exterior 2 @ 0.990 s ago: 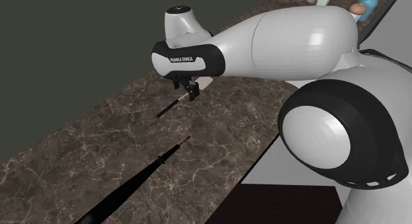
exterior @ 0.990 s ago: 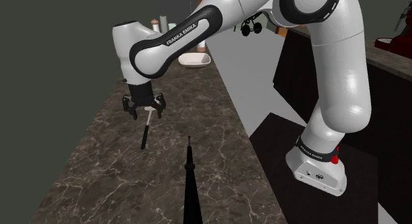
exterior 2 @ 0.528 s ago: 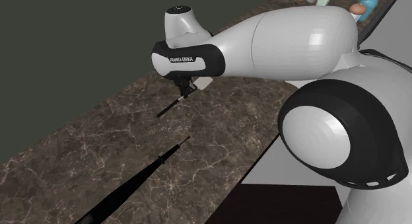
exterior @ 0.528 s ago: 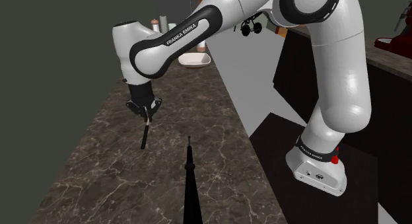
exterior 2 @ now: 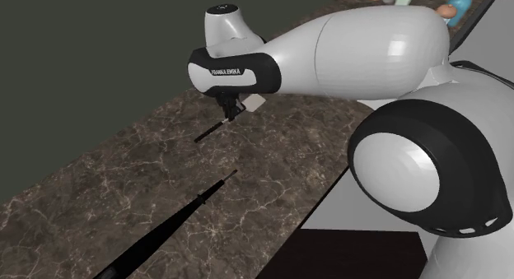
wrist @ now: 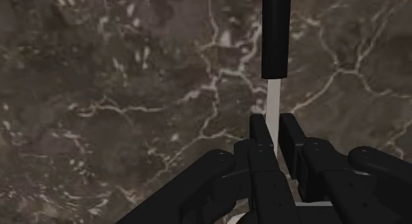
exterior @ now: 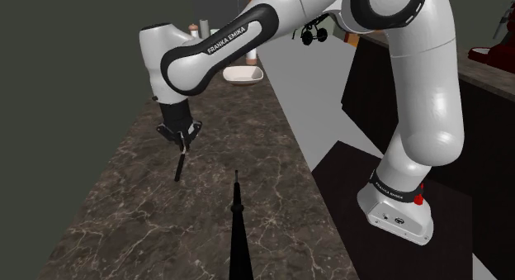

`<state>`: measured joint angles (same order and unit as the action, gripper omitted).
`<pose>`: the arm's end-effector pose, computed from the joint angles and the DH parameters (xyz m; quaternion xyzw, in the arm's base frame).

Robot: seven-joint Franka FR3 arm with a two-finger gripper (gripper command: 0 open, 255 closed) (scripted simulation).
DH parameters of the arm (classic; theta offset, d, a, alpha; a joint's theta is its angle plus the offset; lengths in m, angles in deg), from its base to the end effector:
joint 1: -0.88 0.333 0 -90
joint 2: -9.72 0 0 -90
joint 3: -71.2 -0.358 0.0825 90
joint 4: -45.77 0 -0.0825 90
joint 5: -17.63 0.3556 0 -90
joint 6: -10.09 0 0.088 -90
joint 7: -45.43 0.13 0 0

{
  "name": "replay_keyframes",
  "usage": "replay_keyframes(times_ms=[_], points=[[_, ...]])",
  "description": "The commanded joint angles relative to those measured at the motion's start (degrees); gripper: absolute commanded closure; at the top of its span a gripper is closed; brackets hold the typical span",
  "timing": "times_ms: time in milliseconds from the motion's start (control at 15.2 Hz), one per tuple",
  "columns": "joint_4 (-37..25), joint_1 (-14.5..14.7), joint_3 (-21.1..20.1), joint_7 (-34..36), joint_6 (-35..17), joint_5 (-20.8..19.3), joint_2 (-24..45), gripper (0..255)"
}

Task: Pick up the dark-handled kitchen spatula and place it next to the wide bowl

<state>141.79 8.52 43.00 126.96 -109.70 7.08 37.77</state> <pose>0.5652 0.3401 0.3735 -0.9296 0.3671 0.0311 0.0120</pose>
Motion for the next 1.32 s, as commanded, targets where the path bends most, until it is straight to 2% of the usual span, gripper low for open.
replay_keyframes(times_ms=[0,1254], points=[[-0.42,-0.15,-0.20,-0.17,1.03,0.34,-0.68,255],[-9.28,-0.43,-1.53,-1.20,13.70,2.75,-4.96,255]])
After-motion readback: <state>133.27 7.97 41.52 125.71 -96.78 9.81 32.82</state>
